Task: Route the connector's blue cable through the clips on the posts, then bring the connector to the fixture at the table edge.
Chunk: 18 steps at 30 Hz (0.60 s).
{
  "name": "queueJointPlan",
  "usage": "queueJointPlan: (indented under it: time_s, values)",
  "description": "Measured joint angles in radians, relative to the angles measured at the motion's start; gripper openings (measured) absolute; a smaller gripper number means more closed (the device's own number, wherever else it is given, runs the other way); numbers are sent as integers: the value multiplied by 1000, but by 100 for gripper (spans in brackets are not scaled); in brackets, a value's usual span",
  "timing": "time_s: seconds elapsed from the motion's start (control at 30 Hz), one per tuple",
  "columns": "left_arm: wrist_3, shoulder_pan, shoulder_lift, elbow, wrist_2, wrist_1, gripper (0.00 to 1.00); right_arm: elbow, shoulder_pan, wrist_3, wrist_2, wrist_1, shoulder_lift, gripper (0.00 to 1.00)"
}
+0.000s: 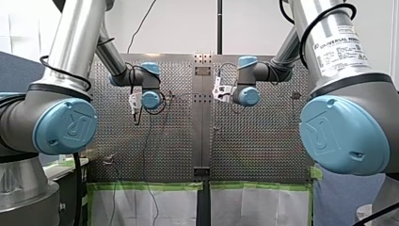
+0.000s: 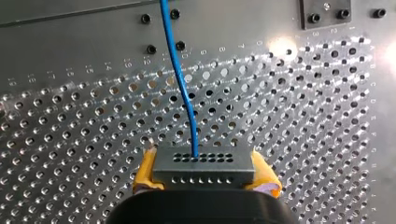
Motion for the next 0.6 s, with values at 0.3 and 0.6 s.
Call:
queueJointPlan:
  time_s: [0.3,0.6]
  values:
    - [-2,13,-4,60,9,-43,0,-2,-16,0,-1,-3,2,0]
    - [-2,30,-4,76,23,-60,0,-12,-37,0,-2,-1,3,0]
